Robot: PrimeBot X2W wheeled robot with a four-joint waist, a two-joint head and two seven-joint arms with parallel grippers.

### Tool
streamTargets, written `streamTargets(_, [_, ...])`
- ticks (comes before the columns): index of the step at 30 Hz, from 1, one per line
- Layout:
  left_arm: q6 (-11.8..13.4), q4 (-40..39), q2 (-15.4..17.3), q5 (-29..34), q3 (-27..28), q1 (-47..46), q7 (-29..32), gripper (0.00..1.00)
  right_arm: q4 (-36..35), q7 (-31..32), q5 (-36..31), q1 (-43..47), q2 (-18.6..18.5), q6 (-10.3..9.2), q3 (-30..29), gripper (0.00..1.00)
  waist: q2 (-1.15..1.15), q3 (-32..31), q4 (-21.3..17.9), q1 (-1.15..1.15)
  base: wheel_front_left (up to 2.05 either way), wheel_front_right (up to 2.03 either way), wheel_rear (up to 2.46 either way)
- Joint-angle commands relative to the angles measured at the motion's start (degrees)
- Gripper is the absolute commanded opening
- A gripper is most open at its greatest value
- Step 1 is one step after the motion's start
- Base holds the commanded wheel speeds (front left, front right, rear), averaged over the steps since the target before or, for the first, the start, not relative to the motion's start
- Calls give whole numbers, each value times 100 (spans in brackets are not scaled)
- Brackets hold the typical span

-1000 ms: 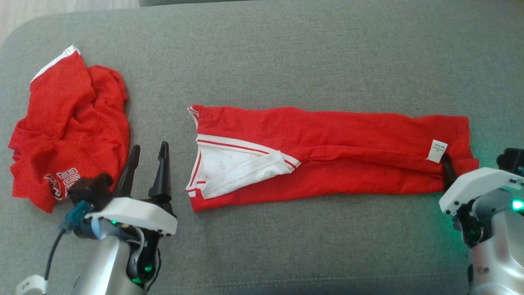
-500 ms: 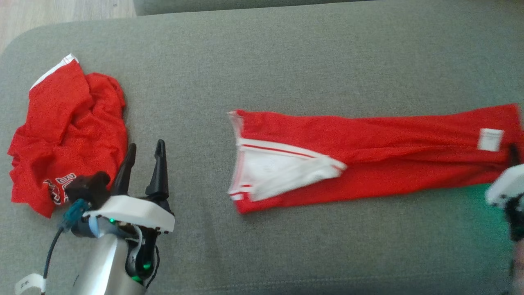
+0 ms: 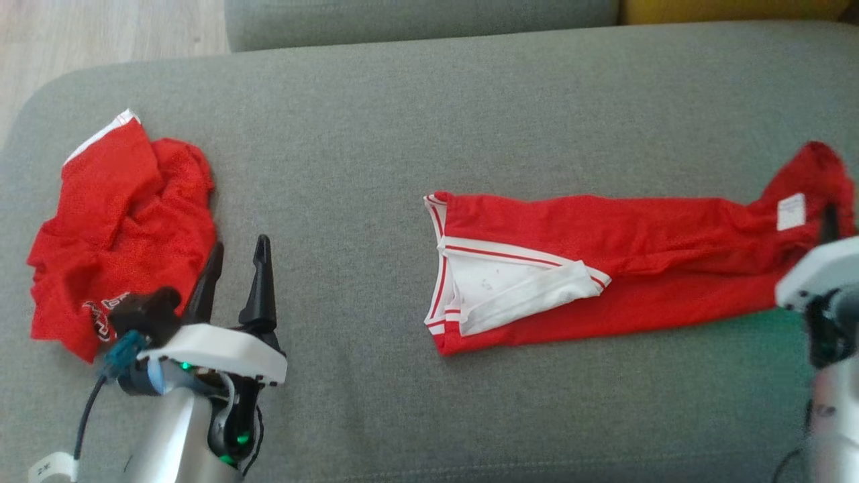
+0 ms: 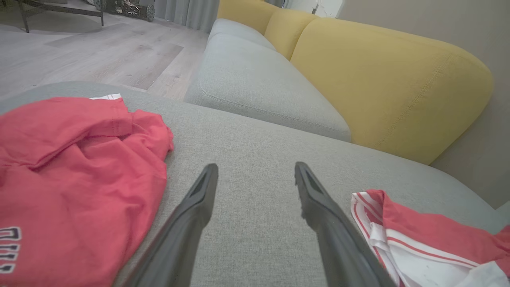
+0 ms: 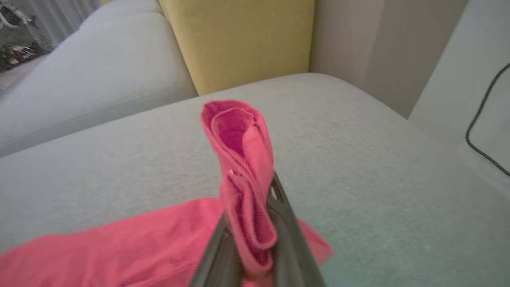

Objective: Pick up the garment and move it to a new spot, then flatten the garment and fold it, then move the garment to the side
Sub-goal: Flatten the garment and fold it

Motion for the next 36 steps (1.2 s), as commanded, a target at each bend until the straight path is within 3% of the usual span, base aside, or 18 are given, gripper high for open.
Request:
streamTargets(1, [-31,-157,24,77,202,-73,-70,100,-341,70,142,-225,35,11,335,0,0,-86,-13,0,0,0,0])
streamTargets(13, [-55,-104,-59,99,257,107,-70,100,-1382,675,1230,39,387,11,1742,0,0,-451,5,0,0,0,0])
streamTargets(19, [-68,-98,-88,105,261,190,-70,100,-1585,695,2398,344,394,11,2919,0,0,-532,64,0,0,0,0])
streamTargets(26, [-87,-86,-105,116,210,195,-70,100,-1279,146,3194,343,395,11,3935,0,0,-461,172,0,0,0,0])
streamTargets(36, [-111,9,-118,88,95,139,-70,100,-305,-808,3995,28,396,11,5241,0,0,-320,433,0,0,0,0])
